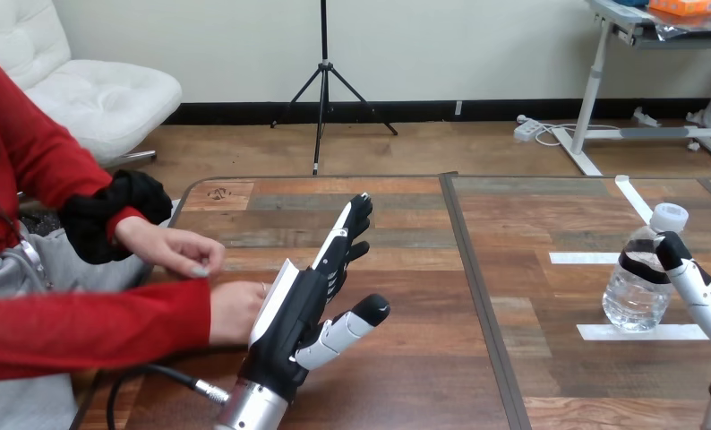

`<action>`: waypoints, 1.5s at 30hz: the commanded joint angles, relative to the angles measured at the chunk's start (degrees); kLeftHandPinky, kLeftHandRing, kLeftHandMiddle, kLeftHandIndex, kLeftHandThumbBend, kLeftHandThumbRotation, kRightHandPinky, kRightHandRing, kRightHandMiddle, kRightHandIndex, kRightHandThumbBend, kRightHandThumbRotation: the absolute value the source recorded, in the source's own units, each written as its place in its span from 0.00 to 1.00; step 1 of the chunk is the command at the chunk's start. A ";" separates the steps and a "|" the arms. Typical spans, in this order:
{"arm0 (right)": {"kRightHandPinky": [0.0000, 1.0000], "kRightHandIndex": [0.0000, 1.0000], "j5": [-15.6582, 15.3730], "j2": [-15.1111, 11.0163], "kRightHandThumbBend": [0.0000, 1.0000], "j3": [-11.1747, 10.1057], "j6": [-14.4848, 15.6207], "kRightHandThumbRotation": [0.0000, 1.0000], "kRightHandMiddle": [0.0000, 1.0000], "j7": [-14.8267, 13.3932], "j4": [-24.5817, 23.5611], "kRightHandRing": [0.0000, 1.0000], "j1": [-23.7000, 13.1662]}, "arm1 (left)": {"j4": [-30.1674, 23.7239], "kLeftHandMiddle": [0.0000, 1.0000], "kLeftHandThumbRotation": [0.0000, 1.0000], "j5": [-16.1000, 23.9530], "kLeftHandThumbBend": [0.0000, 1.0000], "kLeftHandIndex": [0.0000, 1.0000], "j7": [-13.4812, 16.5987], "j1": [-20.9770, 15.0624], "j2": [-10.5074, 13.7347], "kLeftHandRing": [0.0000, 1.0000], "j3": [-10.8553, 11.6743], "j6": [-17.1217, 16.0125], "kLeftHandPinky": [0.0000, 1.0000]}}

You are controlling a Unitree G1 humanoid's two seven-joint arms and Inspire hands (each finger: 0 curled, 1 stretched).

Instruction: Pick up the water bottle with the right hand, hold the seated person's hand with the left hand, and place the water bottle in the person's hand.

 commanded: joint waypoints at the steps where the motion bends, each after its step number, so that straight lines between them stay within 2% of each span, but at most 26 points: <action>1: 0.95 1.00 -0.17 -2.13 1.00 0.95 0.44 0.61 0.96 -0.56 3.99 1.00 -6.06 | -2.13 1.00 0.87 -1.66 1.00 1.00 -1.38 -1.20 0.36 0.99 -0.04 -1.65 0.93; 9: 0.96 1.00 -0.16 -3.51 1.00 1.85 0.29 0.63 0.97 -1.02 9.38 1.00 -8.58 | -2.26 1.00 0.86 -2.65 1.00 1.00 -2.51 -0.86 0.51 0.98 0.31 -2.02 0.94; 18: 0.95 1.00 0.76 -4.52 1.00 2.32 1.14 0.64 0.97 -0.52 14.80 0.99 -11.59 | -2.20 1.00 0.85 -5.94 1.00 1.00 -6.17 -0.68 0.19 0.99 0.73 -1.93 0.95; 27: 0.94 1.00 3.33 -4.72 1.00 1.96 3.14 0.64 0.97 2.07 18.61 0.99 -14.20 | -2.14 1.00 0.83 -8.51 1.00 1.00 -9.27 -0.64 -0.10 0.99 1.23 -1.89 0.95; 33: 0.96 1.00 5.41 -4.64 1.00 1.73 4.07 0.64 0.98 4.78 20.23 1.00 -15.47 | -2.27 1.00 0.83 -8.99 1.00 1.00 -10.04 -0.51 -0.21 0.99 1.50 -1.59 0.95; 45: 0.99 1.00 7.19 -4.87 1.00 1.98 7.19 0.63 0.99 7.46 23.13 1.00 -17.70 | -2.29 1.00 0.83 -9.35 1.00 1.00 -10.75 -0.47 -0.18 0.99 1.69 -1.66 0.94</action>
